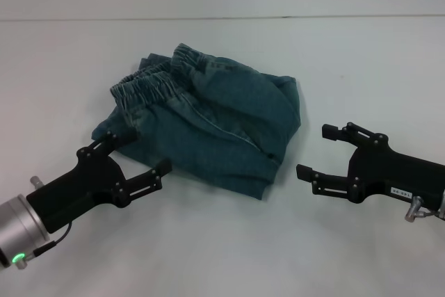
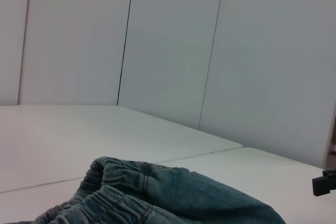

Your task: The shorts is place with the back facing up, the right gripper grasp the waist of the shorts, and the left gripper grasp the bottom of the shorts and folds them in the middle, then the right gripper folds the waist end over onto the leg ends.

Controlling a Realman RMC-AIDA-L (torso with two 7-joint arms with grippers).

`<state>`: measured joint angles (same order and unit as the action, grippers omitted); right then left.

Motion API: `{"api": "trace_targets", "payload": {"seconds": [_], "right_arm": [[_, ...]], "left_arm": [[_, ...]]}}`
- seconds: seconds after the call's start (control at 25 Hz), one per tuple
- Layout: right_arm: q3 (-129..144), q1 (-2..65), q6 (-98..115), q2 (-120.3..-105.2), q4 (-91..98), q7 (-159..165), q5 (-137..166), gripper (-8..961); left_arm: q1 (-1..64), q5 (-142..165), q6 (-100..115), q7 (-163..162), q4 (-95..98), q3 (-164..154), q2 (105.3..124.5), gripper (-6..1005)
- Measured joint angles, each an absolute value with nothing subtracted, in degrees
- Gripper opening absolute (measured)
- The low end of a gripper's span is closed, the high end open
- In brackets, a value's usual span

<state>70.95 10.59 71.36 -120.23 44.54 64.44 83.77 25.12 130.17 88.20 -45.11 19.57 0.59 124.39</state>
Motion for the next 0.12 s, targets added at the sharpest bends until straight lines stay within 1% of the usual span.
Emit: {"api": "trace_targets", "payload": {"seconds": [0.12], "right_arm": [[70.91,10.62,71.3,-120.24,44.48,64.43,83.73,959]], "left_arm": [[25.18,130.16,88.1,-45.42,19.62,0.57,124.32,921]]}}
